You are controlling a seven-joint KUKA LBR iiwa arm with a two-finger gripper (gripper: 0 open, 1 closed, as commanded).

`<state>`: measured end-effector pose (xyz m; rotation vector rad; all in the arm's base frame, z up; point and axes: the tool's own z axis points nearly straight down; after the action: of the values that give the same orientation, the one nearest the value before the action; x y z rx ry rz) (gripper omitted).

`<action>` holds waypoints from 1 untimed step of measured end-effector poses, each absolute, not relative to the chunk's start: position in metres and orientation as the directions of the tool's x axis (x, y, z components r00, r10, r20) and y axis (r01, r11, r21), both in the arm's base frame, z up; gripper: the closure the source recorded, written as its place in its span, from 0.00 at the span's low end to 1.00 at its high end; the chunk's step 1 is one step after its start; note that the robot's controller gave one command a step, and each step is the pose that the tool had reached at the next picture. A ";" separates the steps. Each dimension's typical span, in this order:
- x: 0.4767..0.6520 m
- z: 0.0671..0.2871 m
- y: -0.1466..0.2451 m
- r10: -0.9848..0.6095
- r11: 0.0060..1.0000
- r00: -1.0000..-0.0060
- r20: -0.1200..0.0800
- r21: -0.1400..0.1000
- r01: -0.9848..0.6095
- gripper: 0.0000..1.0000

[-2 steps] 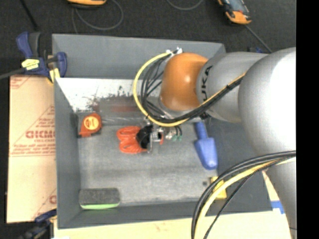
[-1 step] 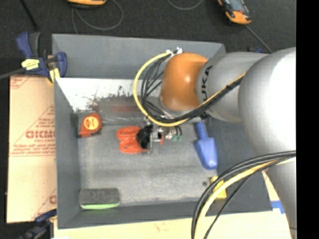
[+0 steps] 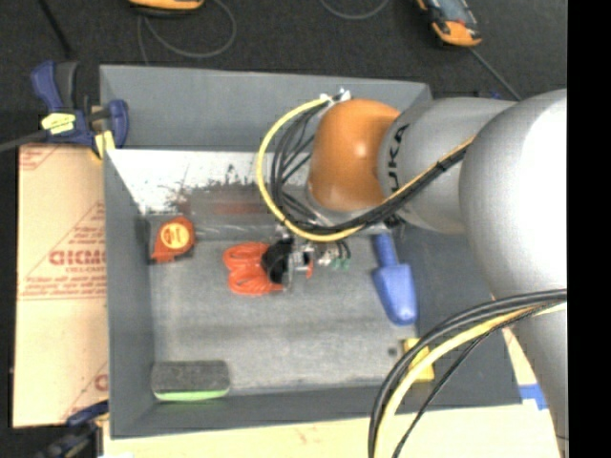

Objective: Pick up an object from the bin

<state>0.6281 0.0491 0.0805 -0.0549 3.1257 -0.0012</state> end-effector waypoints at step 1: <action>0.628 0.098 0.049 -0.034 0.999 -0.999 -0.008 -0.001 -0.034 1.00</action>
Offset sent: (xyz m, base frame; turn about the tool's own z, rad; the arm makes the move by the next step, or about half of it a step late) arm 0.0001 0.0000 0.0161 0.0000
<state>0.6275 0.0490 0.0984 -0.0539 3.1331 -0.0007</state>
